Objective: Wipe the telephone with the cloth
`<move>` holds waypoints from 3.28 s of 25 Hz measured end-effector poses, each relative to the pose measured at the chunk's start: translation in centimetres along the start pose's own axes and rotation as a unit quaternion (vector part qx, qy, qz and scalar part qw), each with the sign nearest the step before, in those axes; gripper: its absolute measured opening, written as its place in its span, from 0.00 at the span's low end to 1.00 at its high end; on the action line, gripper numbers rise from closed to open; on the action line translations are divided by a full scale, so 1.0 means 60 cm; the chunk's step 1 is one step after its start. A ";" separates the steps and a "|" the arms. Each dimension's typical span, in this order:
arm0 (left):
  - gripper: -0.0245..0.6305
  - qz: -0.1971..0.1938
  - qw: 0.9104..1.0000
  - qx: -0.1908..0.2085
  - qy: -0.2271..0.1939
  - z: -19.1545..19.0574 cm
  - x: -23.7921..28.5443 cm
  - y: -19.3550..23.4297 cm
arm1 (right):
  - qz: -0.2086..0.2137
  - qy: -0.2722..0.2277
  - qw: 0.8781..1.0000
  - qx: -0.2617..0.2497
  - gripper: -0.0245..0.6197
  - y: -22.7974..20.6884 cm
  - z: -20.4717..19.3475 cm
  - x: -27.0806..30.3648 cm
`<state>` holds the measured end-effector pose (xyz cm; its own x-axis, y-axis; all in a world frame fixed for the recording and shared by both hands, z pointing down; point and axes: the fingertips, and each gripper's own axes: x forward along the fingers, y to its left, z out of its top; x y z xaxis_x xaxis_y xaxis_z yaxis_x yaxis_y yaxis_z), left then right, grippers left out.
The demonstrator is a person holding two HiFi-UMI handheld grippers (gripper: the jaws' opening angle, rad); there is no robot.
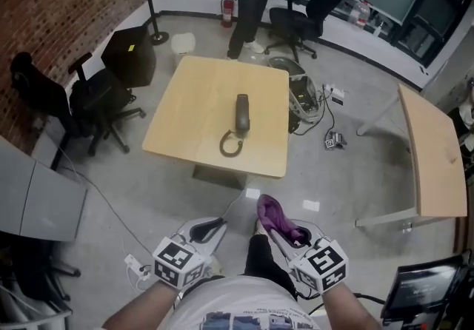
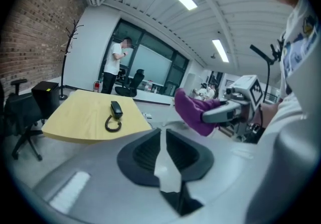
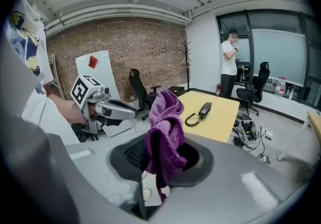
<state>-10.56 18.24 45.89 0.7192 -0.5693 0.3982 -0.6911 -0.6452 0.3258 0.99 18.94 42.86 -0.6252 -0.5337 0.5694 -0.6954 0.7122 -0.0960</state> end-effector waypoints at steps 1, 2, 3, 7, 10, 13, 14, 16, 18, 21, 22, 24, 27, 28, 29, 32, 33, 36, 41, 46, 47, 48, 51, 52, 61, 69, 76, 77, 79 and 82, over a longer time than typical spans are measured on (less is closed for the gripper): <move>0.11 0.013 1.000 -0.001 0.001 0.006 0.014 0.014 | 0.004 -0.001 1.000 0.000 0.17 -0.017 0.006 0.010; 0.11 0.027 1.000 -0.003 0.002 0.014 0.030 0.029 | 0.009 -0.002 1.000 -0.001 0.17 -0.036 0.015 0.021; 0.12 0.041 0.999 -0.008 0.003 0.022 0.047 0.045 | 0.014 -0.003 1.000 -0.003 0.17 -0.057 0.025 0.033; 0.18 0.099 0.995 -0.030 0.005 0.060 0.125 0.102 | 0.039 -0.008 0.999 -0.014 0.17 -0.153 0.070 0.068; 0.21 0.142 0.989 -0.043 0.008 0.087 0.190 0.147 | 0.056 -0.012 0.998 -0.025 0.17 -0.227 0.099 0.086; 0.27 0.183 0.981 -0.061 0.012 0.098 0.250 0.193 | 0.070 -0.012 0.997 -0.031 0.17 -0.292 0.108 0.097; 0.29 0.199 0.978 -0.064 0.013 0.100 0.267 0.208 | 0.074 -0.010 0.997 -0.031 0.17 -0.311 0.107 0.099; 0.30 0.229 0.971 -0.066 0.024 0.101 0.299 0.239 | 0.080 -0.001 0.996 -0.027 0.17 -0.344 0.100 0.102; 0.31 0.256 0.964 -0.059 0.047 0.100 0.328 0.271 | 0.085 0.010 0.996 -0.022 0.17 -0.369 0.093 0.106; 0.31 0.279 0.955 -0.064 0.075 0.091 0.367 0.312 | 0.091 0.025 0.995 -0.014 0.17 -0.388 0.085 0.112; 0.32 0.284 0.953 -0.067 0.080 0.087 0.379 0.326 | 0.091 0.026 0.995 -0.011 0.17 -0.391 0.086 0.113; 0.37 0.290 0.951 -0.071 0.084 0.086 0.403 0.356 | 0.083 0.027 0.996 -0.006 0.17 -0.395 0.094 0.117; 0.41 0.292 0.949 -0.082 0.083 0.092 0.436 0.394 | 0.067 0.029 0.997 0.000 0.17 -0.406 0.106 0.121; 0.42 0.294 0.948 -0.084 0.086 0.093 0.447 0.402 | 0.062 0.030 0.998 0.003 0.17 -0.411 0.106 0.119; 0.43 0.294 0.948 -0.083 0.091 0.094 0.456 0.406 | 0.057 0.032 0.998 0.007 0.17 -0.415 0.106 0.117; 0.45 0.301 0.945 -0.071 0.103 0.092 0.477 0.421 | 0.041 0.037 0.998 0.020 0.17 -0.425 0.103 0.108; 0.45 0.303 0.945 -0.068 0.103 0.087 0.486 0.428 | 0.037 0.040 0.998 0.021 0.17 -0.429 0.102 0.107; 0.45 0.307 0.944 -0.069 0.103 0.068 0.510 0.445 | 0.030 0.048 0.998 0.023 0.17 -0.439 0.099 0.104; 0.41 0.310 0.942 -0.071 0.106 0.056 0.522 0.451 | 0.028 0.056 0.998 0.024 0.17 -0.451 0.097 0.096; 0.40 0.312 0.941 -0.081 0.104 0.049 0.523 0.455 | 0.027 0.059 0.998 0.022 0.17 -0.467 0.102 0.097; 0.41 0.313 0.940 -0.082 0.104 0.048 0.522 0.456 | 0.027 0.058 0.998 0.022 0.17 -0.469 0.104 0.099; 0.42 0.314 0.940 -0.081 0.104 0.050 0.520 0.457 | 0.028 0.057 0.998 0.022 0.17 -0.471 0.105 0.100; 0.42 0.309 0.943 -0.067 0.103 0.069 0.510 0.454 | 0.031 0.058 0.998 0.020 0.17 -0.474 0.109 0.106; 0.42 0.306 0.945 -0.061 0.102 0.074 0.506 0.453 | 0.032 0.057 0.998 0.019 0.17 -0.474 0.110 0.109; 0.41 0.269 0.960 -0.006 0.081 0.120 0.479 0.439 | 0.039 0.047 0.998 0.005 0.17 -0.467 0.136 0.140; 0.41 0.211 0.975 0.071 0.031 0.211 0.434 0.379 | 0.047 0.028 0.998 -0.026 0.17 -0.444 0.182 0.171; 0.41 0.141 0.980 0.143 0.003 0.267 0.395 0.299 | 0.077 0.006 0.991 -0.109 0.17 -0.391 0.266 0.198; 0.41 0.132 0.980 0.148 0.003 0.266 0.392 0.291 | 0.085 0.004 0.989 -0.124 0.17 -0.379 0.278 0.203; 0.41 0.117 0.981 0.153 0.001 0.264 0.387 0.278 | 0.109 0.005 0.983 -0.151 0.17 -0.346 0.296 0.215; 0.41 0.097 0.982 0.165 -0.001 0.266 0.385 0.259 | 0.142 0.009 0.974 -0.179 0.17 -0.296 0.315 0.233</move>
<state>-3.54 -13.05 46.45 0.5770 -0.6979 0.4242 -0.7543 -0.6545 -0.0507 -2.10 -9.81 37.11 -0.7656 -0.2874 0.5755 -0.3257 0.9447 0.0384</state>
